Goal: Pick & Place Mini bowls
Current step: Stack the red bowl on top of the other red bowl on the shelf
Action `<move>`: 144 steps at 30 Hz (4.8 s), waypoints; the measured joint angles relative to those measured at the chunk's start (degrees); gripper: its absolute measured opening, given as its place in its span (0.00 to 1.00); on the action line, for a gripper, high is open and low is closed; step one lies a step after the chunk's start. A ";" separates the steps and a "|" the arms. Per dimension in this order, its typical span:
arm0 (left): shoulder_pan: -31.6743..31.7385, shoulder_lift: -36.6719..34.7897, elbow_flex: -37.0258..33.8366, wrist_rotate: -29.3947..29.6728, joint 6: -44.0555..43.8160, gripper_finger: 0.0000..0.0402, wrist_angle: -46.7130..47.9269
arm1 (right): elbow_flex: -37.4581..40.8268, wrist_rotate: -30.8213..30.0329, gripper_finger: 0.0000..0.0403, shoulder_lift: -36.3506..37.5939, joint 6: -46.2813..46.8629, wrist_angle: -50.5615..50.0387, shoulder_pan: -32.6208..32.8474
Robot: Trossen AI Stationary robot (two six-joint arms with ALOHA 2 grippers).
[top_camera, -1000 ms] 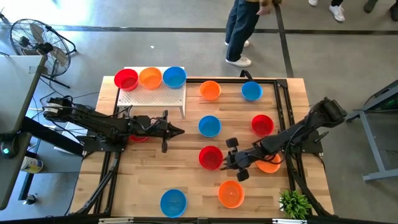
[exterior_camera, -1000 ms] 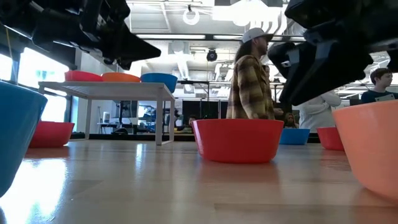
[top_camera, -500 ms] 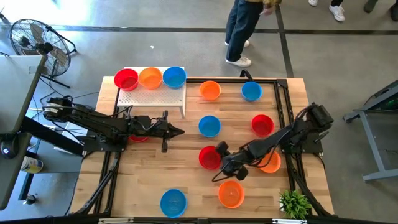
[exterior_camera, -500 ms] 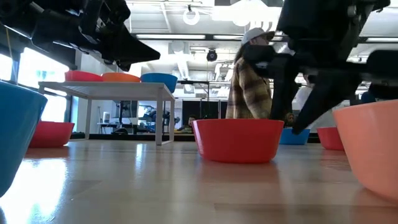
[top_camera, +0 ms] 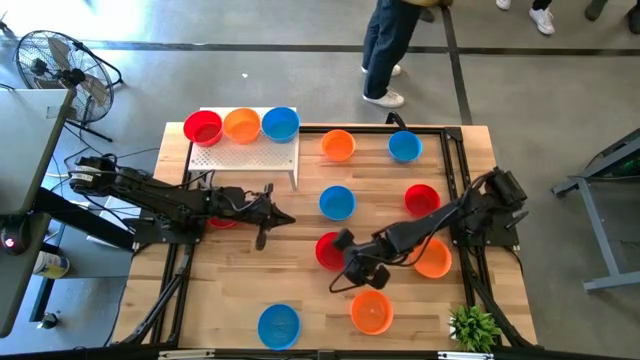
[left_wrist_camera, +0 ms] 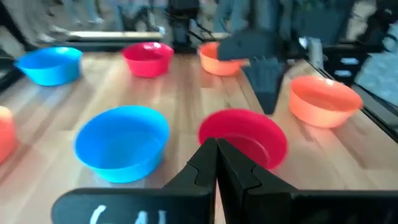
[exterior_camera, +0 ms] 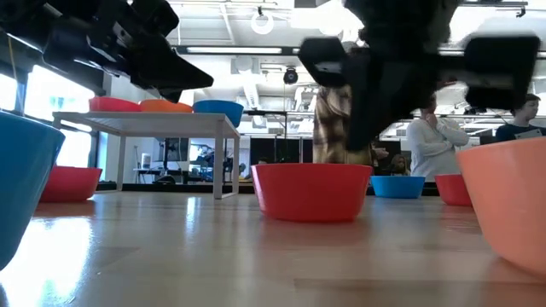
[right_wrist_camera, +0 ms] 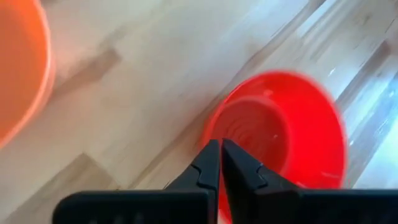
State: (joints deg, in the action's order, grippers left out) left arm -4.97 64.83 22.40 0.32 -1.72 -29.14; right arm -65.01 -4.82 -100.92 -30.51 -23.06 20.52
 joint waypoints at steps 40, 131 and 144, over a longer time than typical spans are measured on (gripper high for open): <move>-1.95 0.76 11.81 -5.26 2.80 0.18 27.06 | -9.90 3.74 0.01 -7.54 -5.50 -10.40 -2.30; 13.62 3.64 67.04 19.22 4.23 0.00 101.72 | 18.82 3.73 0.00 24.87 19.02 19.95 -8.11; 34.15 3.71 68.32 19.82 2.48 0.00 109.99 | 18.82 3.73 0.00 24.87 18.50 19.95 -8.11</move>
State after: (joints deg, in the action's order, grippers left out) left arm 29.18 68.53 90.72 20.14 0.76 80.85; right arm -46.19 -1.08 -76.05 -12.01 -3.11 12.40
